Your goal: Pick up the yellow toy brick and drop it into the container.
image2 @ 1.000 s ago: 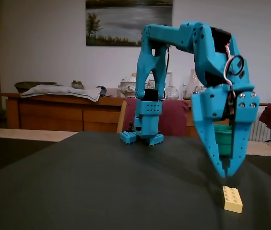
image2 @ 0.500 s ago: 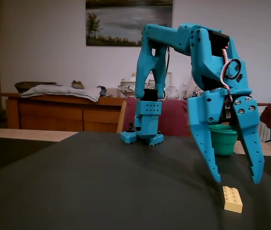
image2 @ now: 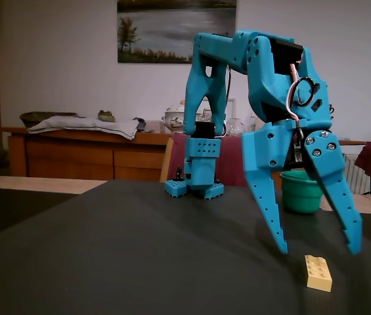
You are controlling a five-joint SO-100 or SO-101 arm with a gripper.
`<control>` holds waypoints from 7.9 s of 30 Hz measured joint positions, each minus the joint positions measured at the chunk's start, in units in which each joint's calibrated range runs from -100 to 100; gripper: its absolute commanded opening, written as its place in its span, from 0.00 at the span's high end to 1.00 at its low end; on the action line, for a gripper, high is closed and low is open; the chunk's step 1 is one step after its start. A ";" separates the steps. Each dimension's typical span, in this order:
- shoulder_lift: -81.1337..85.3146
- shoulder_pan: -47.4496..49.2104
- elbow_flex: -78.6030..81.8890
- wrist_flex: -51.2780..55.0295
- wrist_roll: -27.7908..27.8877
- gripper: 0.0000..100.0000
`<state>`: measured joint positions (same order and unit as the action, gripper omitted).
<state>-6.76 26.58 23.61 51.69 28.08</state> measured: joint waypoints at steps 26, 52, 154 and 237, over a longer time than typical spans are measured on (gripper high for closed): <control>-6.29 0.07 -1.00 -4.49 -1.06 0.92; -0.85 4.38 -13.50 16.19 -3.17 1.00; 30.34 -8.98 -38.15 46.46 -19.99 1.00; 105.57 -20.42 71.14 18.65 -23.48 1.00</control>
<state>98.81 6.16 94.74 70.35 4.60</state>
